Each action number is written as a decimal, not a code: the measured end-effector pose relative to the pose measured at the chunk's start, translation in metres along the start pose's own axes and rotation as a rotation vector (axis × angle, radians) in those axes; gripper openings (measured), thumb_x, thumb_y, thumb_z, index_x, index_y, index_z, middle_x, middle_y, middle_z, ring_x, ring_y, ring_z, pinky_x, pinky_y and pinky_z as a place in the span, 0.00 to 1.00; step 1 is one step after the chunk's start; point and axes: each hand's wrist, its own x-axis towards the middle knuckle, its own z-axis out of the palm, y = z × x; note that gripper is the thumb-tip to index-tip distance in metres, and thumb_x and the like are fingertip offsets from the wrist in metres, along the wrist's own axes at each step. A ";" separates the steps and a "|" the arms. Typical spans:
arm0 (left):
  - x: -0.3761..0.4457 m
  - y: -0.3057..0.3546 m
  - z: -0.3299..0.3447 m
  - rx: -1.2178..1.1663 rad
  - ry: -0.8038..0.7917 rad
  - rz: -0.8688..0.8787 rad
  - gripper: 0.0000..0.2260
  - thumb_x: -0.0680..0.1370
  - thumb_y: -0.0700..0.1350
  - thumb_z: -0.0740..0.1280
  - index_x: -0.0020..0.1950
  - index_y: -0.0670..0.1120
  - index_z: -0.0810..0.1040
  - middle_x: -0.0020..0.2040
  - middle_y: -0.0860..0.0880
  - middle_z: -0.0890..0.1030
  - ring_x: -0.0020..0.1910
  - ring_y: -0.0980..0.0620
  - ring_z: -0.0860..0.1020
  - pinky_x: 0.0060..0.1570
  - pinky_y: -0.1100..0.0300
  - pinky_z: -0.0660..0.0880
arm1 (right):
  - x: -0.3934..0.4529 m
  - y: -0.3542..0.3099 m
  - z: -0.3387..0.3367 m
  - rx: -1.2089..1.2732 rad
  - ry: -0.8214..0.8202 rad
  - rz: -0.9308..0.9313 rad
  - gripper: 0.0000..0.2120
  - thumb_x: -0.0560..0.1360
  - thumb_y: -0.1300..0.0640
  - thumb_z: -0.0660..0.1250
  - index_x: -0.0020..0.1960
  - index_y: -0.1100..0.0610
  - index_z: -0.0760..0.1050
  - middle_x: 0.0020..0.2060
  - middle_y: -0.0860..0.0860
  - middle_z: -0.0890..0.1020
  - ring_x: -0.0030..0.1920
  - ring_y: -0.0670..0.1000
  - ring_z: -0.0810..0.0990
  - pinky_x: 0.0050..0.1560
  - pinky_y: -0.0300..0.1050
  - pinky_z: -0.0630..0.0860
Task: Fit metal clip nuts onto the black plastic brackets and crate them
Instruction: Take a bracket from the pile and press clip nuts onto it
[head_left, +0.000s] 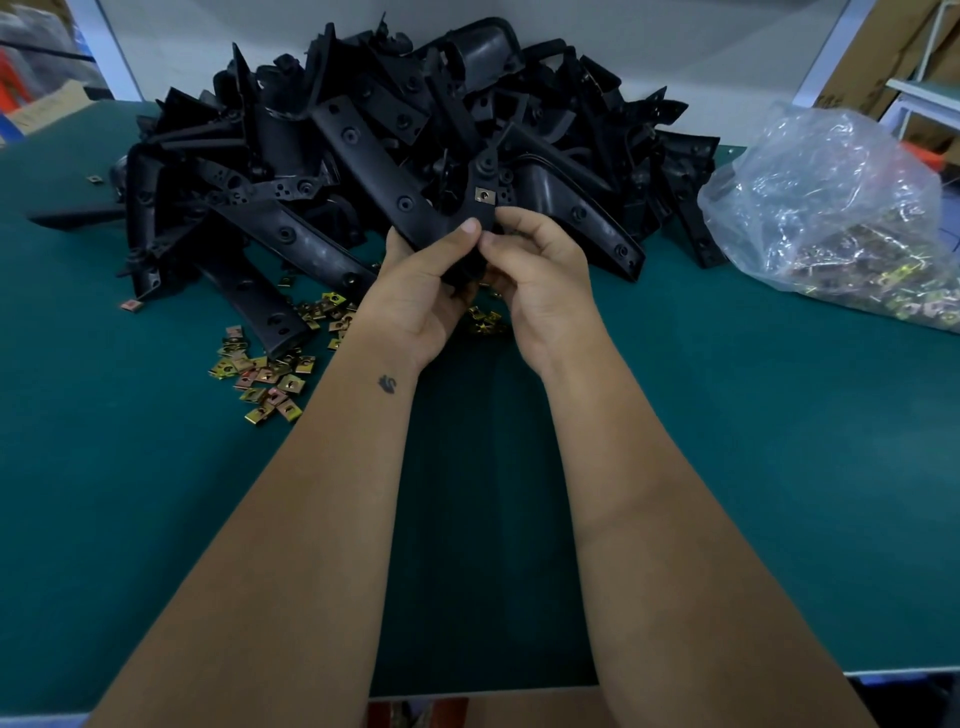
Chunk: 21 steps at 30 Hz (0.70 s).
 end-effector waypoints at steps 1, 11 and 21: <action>0.000 0.000 0.000 0.005 -0.001 -0.002 0.17 0.79 0.36 0.68 0.66 0.46 0.71 0.51 0.49 0.85 0.49 0.51 0.84 0.46 0.59 0.80 | 0.000 0.000 0.000 0.014 0.000 0.007 0.11 0.75 0.69 0.69 0.53 0.58 0.77 0.31 0.47 0.81 0.42 0.45 0.82 0.52 0.42 0.79; -0.001 0.005 -0.005 -0.025 -0.119 0.020 0.14 0.80 0.39 0.65 0.65 0.46 0.70 0.58 0.45 0.82 0.57 0.47 0.81 0.52 0.56 0.78 | -0.002 -0.004 0.000 0.176 -0.067 0.122 0.11 0.75 0.67 0.69 0.56 0.58 0.77 0.47 0.55 0.83 0.47 0.49 0.82 0.47 0.41 0.79; -0.002 0.002 0.001 0.019 -0.068 -0.005 0.15 0.81 0.38 0.63 0.68 0.46 0.70 0.59 0.46 0.81 0.52 0.50 0.81 0.44 0.60 0.78 | 0.000 -0.005 -0.004 0.206 0.029 0.095 0.10 0.74 0.69 0.68 0.53 0.59 0.78 0.41 0.52 0.83 0.38 0.47 0.80 0.44 0.39 0.78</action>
